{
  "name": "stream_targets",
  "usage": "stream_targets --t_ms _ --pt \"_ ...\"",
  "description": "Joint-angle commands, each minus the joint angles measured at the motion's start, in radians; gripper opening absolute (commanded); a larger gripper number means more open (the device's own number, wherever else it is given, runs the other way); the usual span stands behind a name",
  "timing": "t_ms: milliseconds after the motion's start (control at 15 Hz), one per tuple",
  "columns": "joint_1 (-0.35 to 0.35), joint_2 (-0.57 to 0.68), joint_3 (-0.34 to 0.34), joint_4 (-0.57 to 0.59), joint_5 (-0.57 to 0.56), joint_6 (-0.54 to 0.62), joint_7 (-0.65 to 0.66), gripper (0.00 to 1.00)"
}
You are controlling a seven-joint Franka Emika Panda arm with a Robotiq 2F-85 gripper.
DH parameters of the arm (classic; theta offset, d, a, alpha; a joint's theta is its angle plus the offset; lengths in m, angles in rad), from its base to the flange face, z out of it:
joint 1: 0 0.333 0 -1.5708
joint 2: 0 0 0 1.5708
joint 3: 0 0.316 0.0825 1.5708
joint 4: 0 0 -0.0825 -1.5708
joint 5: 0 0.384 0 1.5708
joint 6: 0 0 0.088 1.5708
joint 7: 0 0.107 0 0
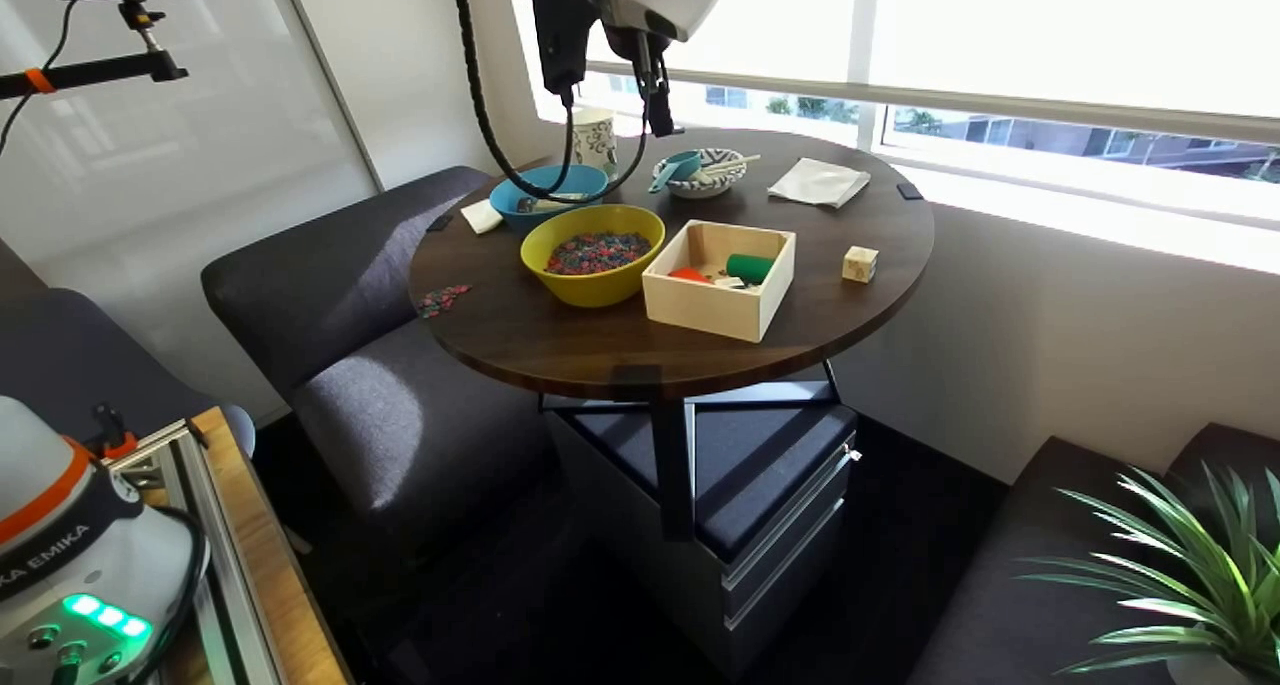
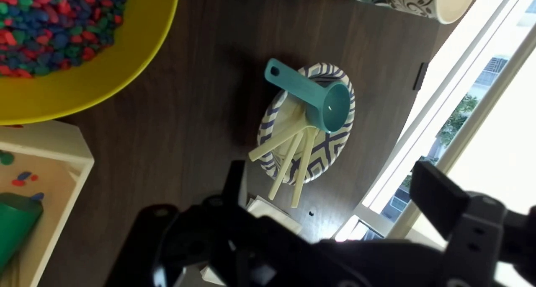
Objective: Put the white spoon in the yellow bowl
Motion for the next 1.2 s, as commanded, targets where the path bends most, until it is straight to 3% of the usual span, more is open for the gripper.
stream_targets --t_ms 0,200,467,667,733,800,1000,1133 --pt "-0.005 -0.002 0.009 0.001 -0.004 -0.001 0.004 1.00" --pt "-0.026 0.081 0.015 0.097 -0.023 -0.039 -0.115 1.00" --pt "-0.057 0.223 0.025 0.299 -0.127 -0.201 -0.207 1.00" --pt "-0.071 0.354 0.033 0.475 -0.210 -0.288 -0.180 1.00" --pt "-0.065 0.387 0.027 0.514 -0.241 -0.265 -0.143 1.00" --pt "-0.079 0.287 0.049 0.384 -0.202 -0.233 -0.177 1.00" --pt "-0.085 0.365 0.057 0.473 -0.237 -0.232 -0.161 1.00" --pt "-0.122 0.420 0.089 0.543 -0.246 -0.345 -0.239 1.00"
